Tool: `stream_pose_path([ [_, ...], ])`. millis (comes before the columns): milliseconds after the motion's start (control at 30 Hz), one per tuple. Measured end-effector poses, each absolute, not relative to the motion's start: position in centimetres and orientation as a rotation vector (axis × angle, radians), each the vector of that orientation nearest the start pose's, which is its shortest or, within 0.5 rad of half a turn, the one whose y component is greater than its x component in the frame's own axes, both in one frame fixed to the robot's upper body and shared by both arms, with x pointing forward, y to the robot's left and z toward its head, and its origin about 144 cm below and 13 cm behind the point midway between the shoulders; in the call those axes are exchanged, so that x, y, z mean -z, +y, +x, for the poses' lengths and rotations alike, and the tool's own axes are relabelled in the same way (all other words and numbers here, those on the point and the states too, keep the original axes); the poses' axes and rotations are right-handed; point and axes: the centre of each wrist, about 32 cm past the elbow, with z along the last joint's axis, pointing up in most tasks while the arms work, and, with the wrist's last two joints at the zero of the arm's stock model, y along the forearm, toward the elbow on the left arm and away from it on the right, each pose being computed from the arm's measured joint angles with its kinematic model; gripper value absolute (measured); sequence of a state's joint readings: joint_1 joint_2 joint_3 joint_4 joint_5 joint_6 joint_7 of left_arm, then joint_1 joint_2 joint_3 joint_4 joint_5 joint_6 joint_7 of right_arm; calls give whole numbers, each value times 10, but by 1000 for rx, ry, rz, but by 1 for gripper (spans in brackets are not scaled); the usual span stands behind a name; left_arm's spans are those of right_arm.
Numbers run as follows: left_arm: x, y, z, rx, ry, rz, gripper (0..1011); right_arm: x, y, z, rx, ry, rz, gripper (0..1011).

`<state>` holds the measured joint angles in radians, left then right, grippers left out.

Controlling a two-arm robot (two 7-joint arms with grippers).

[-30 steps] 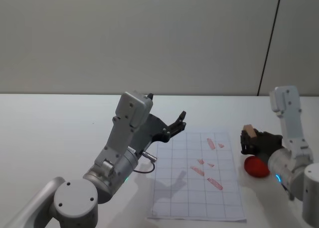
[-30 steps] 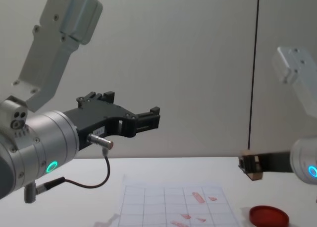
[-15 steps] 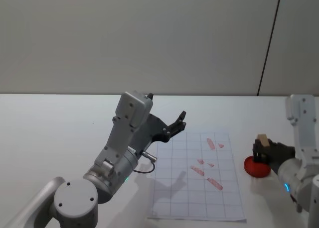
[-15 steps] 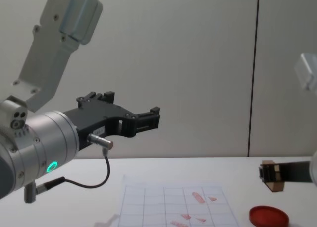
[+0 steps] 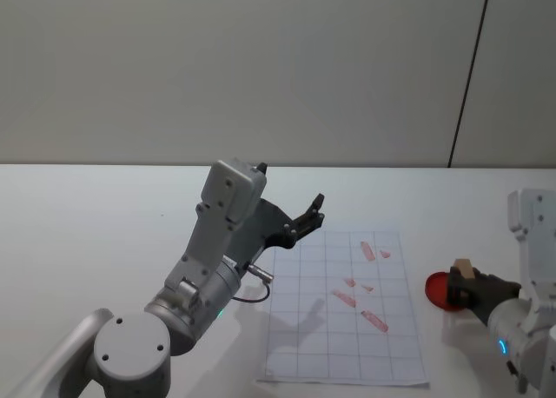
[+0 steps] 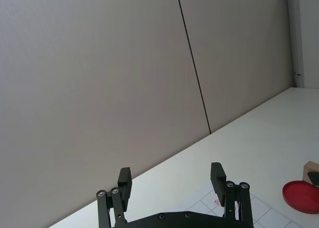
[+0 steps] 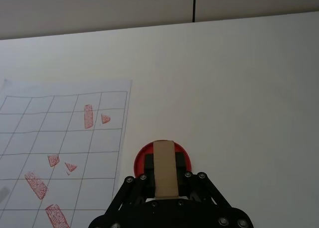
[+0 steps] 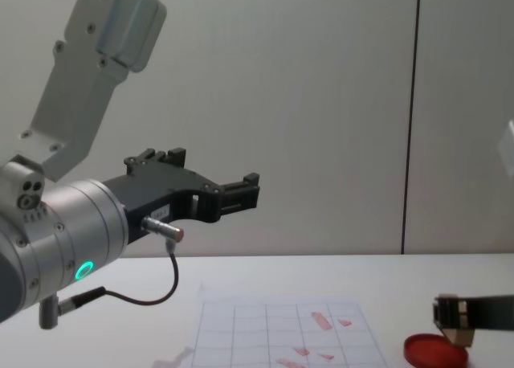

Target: Use the one hand to pick up the stamp and affix it onto the A4 paper.

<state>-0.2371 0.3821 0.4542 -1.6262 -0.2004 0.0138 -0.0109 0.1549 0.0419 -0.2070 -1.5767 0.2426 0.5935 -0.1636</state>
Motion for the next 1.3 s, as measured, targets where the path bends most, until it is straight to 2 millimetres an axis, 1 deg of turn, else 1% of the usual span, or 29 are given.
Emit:
stream_pose_path([
  [267, -1204, 198, 492, -1124, -268, 61, 1002, -1179, -172, 497, 1442, 426, -290, 220],
  [567, -1204, 198, 492, -1124, -268, 61, 1002, -1171, -170, 506, 1449, 397, -269, 220],
  [1133, -1204, 198, 492, -1124, -268, 61, 1002, -1161, -164, 516, 1448, 366, -276, 222],
  [1167, -1204, 198, 492, -1124, -268, 61, 1002, -1161, -164, 516, 1447, 366, -277, 229],
  [1200, -1204, 198, 492, -1124, -268, 61, 1002, -1161, -164, 517, 1447, 365, -278, 267],
  [1267, -1204, 198, 492, -1124, -268, 61, 1002, -1160, -164, 517, 1447, 365, -278, 298],
  [1300, -1204, 198, 492, -1124, -268, 61, 1002, -1160, -164, 517, 1446, 364, -278, 362],
])
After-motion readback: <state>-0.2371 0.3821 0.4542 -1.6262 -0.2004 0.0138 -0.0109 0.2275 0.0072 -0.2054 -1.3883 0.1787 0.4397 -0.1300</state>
